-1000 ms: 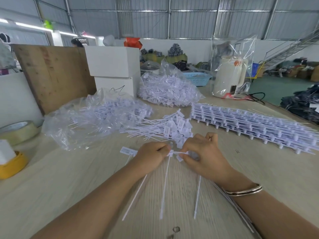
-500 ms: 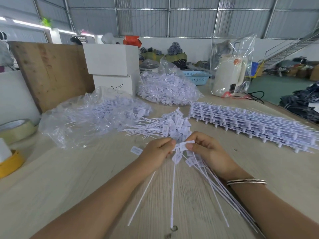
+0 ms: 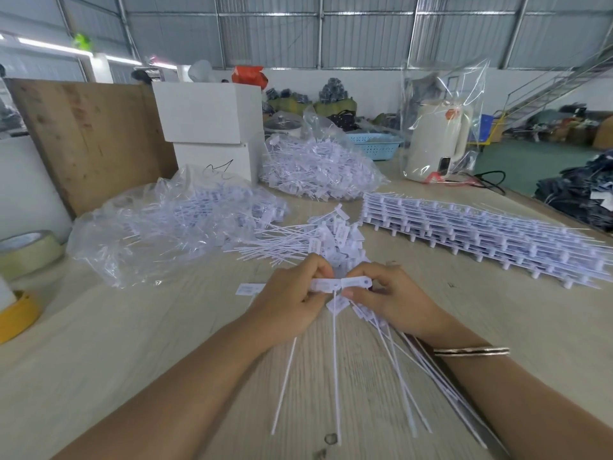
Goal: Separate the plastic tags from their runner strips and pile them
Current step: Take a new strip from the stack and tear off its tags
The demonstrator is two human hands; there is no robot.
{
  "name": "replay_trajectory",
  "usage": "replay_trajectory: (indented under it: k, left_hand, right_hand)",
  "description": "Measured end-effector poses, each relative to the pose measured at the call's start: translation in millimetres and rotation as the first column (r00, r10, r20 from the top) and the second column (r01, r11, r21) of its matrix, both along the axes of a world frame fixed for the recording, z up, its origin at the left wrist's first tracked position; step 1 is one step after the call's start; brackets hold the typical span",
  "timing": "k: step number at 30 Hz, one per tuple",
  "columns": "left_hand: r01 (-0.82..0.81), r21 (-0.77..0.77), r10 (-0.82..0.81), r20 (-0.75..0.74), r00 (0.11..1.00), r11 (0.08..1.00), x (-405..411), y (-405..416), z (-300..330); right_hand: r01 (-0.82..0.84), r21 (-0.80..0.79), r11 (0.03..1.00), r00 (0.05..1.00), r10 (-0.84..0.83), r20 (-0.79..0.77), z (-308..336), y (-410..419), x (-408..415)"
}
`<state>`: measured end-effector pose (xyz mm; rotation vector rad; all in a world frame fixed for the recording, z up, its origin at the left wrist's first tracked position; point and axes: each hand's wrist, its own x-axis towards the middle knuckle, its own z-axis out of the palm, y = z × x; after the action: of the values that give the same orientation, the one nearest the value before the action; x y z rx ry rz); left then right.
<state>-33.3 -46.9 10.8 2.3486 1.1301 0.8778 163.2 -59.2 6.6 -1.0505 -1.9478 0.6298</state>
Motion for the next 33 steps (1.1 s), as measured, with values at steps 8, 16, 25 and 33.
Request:
replay_trajectory:
  k: [8,16,25,33]
  left_hand:
    - [-0.006,0.38,0.061,-0.134,0.989,0.925,-2,2,5]
    - [0.002,0.051,-0.006,0.07,0.998,0.999,-13,10,1]
    - [-0.059,0.168,0.059,0.004,0.998,0.984,-7,4,0]
    - [-0.082,0.258,0.092,-0.026,0.995,0.963,-6,5,-2]
  right_hand:
    - [0.03,0.091,0.995,0.998,-0.035,0.05,-2,1,0]
    - [0.114,0.076,0.991,0.989,-0.105,-0.106,7,-6,5]
    - [0.39,0.372,0.843,0.804,-0.508,0.31,8,-5,0]
    - [0.368,0.106,0.924,0.834,-0.378,0.402,9,-4,4]
